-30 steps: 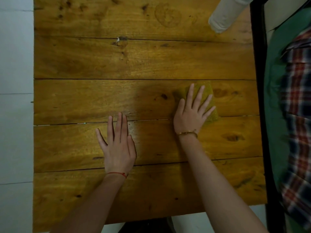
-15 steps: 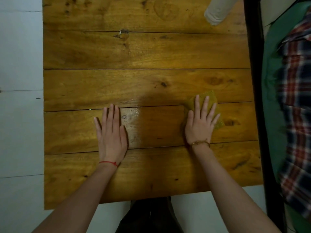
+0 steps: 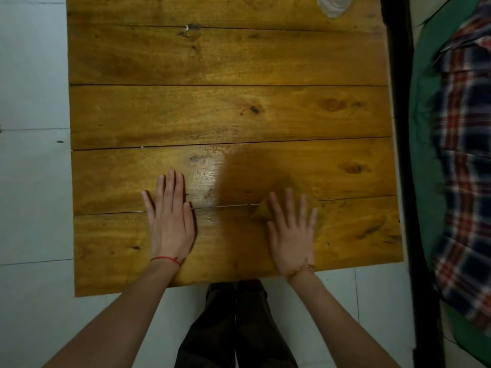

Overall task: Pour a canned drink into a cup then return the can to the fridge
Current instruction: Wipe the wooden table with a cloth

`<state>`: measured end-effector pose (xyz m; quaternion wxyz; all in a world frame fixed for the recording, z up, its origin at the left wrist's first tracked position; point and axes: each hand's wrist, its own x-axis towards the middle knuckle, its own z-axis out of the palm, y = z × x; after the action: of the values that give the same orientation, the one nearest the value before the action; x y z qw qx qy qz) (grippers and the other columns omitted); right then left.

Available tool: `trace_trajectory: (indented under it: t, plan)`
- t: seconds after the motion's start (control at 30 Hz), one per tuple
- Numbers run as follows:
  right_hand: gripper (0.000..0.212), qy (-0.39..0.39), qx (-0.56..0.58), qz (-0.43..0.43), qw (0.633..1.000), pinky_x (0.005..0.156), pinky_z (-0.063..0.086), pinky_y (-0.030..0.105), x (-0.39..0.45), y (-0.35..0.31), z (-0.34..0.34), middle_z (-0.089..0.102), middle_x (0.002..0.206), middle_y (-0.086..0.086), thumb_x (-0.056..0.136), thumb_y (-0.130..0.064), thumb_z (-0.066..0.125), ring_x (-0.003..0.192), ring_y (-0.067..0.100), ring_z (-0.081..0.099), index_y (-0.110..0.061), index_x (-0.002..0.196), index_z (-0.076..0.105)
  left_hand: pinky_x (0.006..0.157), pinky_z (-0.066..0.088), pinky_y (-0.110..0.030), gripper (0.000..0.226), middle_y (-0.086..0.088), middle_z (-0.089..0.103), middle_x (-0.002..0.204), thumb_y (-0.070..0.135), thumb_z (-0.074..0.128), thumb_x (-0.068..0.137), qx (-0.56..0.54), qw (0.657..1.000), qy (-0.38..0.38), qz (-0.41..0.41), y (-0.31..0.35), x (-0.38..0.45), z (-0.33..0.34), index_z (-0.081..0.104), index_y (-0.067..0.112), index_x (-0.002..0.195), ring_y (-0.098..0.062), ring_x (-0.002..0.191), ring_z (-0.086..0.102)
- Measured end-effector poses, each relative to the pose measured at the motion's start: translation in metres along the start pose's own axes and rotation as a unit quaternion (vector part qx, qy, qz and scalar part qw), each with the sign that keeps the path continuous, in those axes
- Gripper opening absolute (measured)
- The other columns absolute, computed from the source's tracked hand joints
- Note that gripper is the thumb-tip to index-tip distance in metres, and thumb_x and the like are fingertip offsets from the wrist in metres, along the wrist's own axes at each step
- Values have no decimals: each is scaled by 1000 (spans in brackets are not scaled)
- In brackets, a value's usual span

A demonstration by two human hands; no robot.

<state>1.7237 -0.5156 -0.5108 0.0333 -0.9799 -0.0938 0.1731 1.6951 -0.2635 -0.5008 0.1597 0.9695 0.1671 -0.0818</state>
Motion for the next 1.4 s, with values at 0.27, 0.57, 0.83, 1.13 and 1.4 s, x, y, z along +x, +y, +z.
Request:
trace_trajectory:
  t: [0.27, 0.57, 0.83, 1.13, 1.4]
  plan:
    - [61, 15, 30, 127, 991, 116, 1, 63, 31, -38, -6, -11, 162, 4, 98, -49, 11, 148, 38, -9, -32, 153, -8, 120, -3, -53, 55, -1, 5, 164, 28, 18, 103, 0, 1000, 14, -6, -1, -1, -5, 8, 15, 155, -16, 151, -4]
    - [57, -4, 12, -113, 994, 118, 1, 59, 60, -50, -14, -8, 163, -4, 100, -48, 18, 149, 31, -12, -38, 152, -4, 119, -1, -56, 55, -2, 7, 163, 27, 21, 103, 12, 999, 33, 20, -4, 37, -15, 11, 13, 155, -17, 151, -3]
    - [57, 37, 65, 51, 996, 115, -7, 62, 170, -107, -40, -12, 162, -1, 100, -48, 14, 147, 36, -15, -36, 152, -7, 119, -2, -56, 55, -1, 4, 164, 24, 26, 104, 32, 998, 42, 27, -12, 94, -23, 9, 15, 155, -18, 151, -5]
    - [57, 46, 27, 11, 999, 119, -1, 57, 167, -51, -46, -7, 163, -3, 101, -45, 19, 149, 33, -9, -36, 153, -2, 118, 0, -59, 57, 0, 1, 164, 30, 16, 101, 27, 999, 23, -16, -14, 116, -12, 5, 15, 155, -18, 151, -6]
    - [59, 60, 54, 76, 994, 115, -6, 62, 248, -122, -62, -13, 162, -1, 100, -47, 16, 147, 38, -14, -36, 152, -8, 118, 3, -60, 58, 1, 2, 164, 27, 20, 100, 17, 1000, 10, -19, -13, 117, -16, 8, 15, 155, -19, 151, -4]
